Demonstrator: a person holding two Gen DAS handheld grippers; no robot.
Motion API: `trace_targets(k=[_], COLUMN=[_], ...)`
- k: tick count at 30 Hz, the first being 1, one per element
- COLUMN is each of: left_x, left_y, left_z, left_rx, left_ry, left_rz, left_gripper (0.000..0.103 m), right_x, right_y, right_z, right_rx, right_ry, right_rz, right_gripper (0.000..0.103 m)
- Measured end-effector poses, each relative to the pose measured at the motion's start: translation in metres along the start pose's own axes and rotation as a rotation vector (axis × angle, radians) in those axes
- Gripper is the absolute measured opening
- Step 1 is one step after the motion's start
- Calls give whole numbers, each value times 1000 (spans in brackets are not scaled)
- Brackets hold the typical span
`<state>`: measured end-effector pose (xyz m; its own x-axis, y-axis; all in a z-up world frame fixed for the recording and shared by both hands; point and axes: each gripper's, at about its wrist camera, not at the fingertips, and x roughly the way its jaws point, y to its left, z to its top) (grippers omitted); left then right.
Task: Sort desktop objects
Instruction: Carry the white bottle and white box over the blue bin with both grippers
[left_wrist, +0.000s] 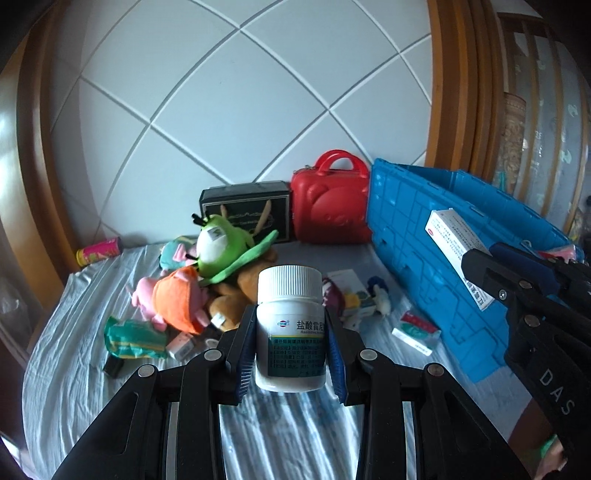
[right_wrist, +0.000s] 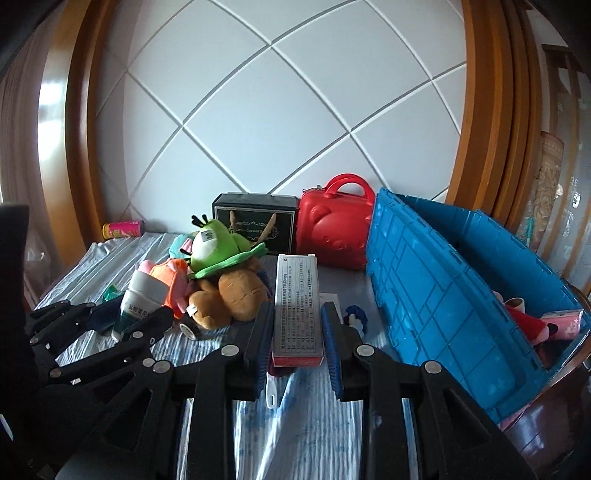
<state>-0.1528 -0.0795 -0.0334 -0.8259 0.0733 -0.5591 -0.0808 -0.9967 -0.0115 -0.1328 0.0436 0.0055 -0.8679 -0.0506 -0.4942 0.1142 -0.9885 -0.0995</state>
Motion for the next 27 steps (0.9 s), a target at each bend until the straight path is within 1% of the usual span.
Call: trace_targets(k=[3,5,10,12,13,16,19,21,24,27], left_x=[0,2,3,4,7,20,41,54,71,69], left_y=[-36,-67,-158,-200,-222,-278,-326,-351,-377,-382], left_z=[12,23,55,68,74,86,90,88,86,88], left_rx=[11,12,1,0,4,9,14,28,52,60], left_ry=[-29,-58,-148,-165,-165,-153,-108,-89,-49,-58], left_rz=[-17,-25,-47,-59,-78,-86,-105,-91,-68,-19], left_gripper=[33,33,33,33,33,33,33,33,33,33], right_x=[-6,-8,-11,-9,-7,4,19,28,40,57], right_y=[-37,-65,-161,-206,-227,-293,-345,-373,-401,-418], right_z=[4,7,12,11,10,3,-6,-12,-17,-20], right_rx=[12,15,-1,11,18,39,73,86,110,124], right_ry=[-36,-62,-123,-129,-129,-124,-89,-72,-62,-53], right_rz=[-16,-25,-51,-61,-68,-89,-94,-90,-78,-66], right_gripper=[26,26,26,26,26,26,26,26,26,26])
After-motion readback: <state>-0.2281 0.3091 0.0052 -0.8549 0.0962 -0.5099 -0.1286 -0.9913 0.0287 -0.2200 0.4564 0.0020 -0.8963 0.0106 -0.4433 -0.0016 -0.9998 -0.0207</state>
